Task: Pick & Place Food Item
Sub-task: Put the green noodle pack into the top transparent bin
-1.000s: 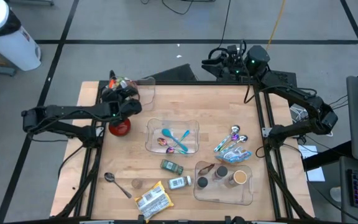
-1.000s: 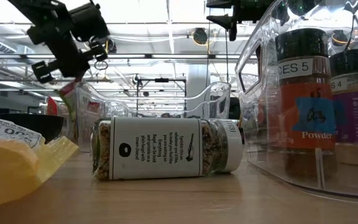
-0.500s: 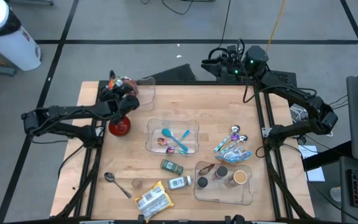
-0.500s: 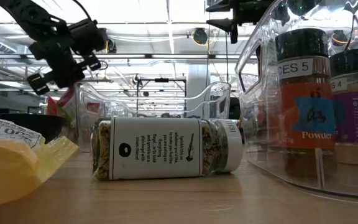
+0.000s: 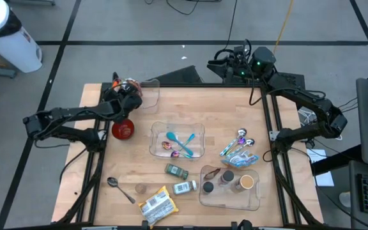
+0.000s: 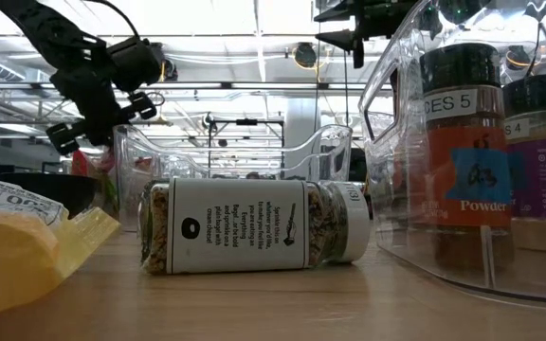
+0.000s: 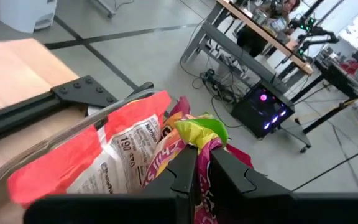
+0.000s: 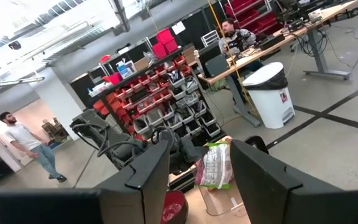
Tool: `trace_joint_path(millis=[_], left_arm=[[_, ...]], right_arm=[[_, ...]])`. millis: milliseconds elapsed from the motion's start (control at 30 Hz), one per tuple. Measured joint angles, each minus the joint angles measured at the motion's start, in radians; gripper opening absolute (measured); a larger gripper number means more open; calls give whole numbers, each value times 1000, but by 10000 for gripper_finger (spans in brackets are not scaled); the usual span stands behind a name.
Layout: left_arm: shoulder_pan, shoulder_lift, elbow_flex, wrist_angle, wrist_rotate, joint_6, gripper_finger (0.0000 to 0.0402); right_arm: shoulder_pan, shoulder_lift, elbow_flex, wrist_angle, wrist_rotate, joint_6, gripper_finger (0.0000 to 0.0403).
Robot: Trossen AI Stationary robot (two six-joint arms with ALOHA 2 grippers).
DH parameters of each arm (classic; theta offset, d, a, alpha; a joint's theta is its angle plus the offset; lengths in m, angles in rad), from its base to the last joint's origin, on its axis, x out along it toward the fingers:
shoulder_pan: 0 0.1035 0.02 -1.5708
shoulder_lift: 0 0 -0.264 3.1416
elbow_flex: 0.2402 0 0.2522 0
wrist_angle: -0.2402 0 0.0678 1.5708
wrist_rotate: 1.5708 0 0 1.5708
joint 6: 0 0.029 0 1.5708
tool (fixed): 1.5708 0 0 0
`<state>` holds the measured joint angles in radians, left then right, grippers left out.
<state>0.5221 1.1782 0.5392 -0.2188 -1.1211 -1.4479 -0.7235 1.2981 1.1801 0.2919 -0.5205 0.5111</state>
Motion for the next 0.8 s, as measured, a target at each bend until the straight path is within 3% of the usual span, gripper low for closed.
trace_joint_path(millis=[367, 567, 800], left_arm=[[37, 0, 0, 242, 0, 332, 41], [59, 0, 0, 240, 16, 348, 75], [109, 0, 0, 237, 160, 355, 136]], right_arm=[[29, 0, 0, -30, 0, -4, 162], [45, 0, 0, -45, 0, -9, 162], [45, 0, 0, -44, 0, -8, 162]])
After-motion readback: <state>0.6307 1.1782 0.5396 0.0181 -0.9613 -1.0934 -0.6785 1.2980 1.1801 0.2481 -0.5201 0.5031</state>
